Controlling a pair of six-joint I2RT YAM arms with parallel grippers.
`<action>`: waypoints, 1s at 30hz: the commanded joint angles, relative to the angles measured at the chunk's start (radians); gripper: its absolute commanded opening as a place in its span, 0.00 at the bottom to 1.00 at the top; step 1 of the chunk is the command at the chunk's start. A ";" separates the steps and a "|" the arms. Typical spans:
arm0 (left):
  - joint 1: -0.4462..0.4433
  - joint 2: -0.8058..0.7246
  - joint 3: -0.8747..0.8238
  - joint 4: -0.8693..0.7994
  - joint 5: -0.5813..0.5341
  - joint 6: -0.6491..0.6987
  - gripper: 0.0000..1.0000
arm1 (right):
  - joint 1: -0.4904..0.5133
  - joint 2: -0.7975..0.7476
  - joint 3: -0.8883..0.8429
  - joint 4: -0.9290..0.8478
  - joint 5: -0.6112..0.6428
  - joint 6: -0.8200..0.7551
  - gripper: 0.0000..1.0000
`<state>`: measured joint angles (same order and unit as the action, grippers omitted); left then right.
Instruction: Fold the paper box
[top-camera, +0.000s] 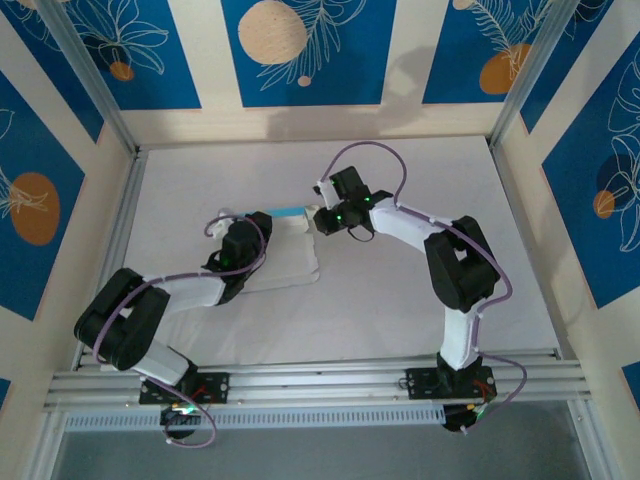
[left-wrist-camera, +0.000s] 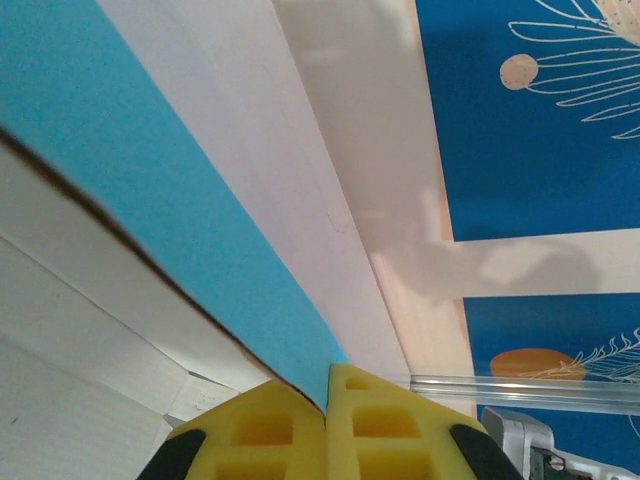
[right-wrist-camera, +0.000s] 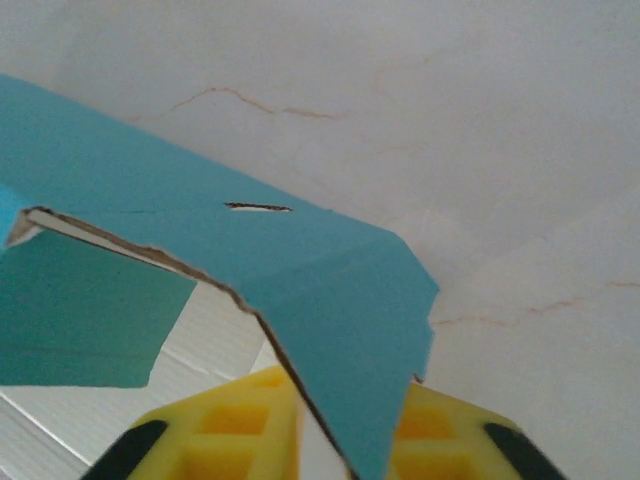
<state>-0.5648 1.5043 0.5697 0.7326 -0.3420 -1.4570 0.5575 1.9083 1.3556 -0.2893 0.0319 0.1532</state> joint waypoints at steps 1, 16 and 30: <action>0.005 0.008 -0.005 -0.034 0.007 -0.005 0.03 | 0.017 -0.004 0.021 -0.046 -0.045 0.070 0.11; 0.005 0.016 -0.017 -0.022 0.008 -0.017 0.02 | 0.006 0.025 0.135 -0.145 -0.133 0.296 0.09; 0.023 -0.010 0.064 -0.211 0.009 -0.041 0.01 | -0.055 -0.094 -0.062 0.071 -0.131 -0.001 0.43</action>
<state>-0.5522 1.4929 0.6159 0.6239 -0.3412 -1.4952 0.5129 1.8397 1.2854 -0.2771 -0.0727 0.2443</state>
